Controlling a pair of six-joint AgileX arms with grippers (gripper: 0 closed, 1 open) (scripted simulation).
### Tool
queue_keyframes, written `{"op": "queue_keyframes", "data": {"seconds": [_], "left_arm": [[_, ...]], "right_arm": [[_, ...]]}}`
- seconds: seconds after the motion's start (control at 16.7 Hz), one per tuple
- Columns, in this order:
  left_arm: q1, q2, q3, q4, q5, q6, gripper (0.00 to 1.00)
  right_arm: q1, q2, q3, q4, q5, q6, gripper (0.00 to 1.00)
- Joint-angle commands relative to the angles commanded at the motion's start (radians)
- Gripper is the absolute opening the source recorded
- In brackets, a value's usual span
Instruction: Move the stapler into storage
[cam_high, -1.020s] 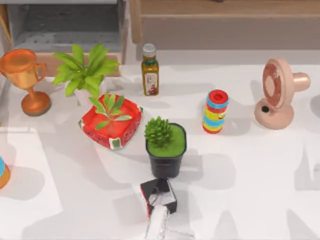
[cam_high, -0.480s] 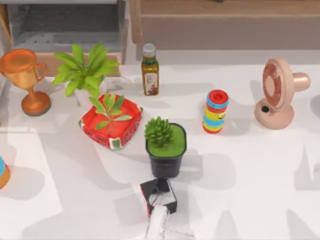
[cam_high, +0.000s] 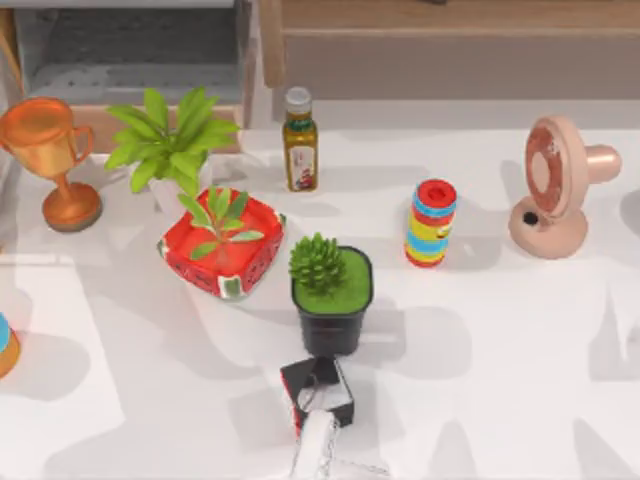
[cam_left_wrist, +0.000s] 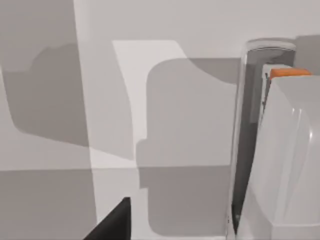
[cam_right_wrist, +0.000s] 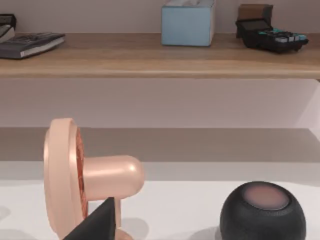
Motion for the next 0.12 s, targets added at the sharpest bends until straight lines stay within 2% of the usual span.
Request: {"op": "queue_keyframes", "data": {"seconds": [0.12], "left_arm": [[0.0, 0.0, 0.0, 0.0, 0.0, 0.0, 1.0]], "right_arm": [[0.0, 0.0, 0.0, 0.0, 0.0, 0.0, 1.0]]}}
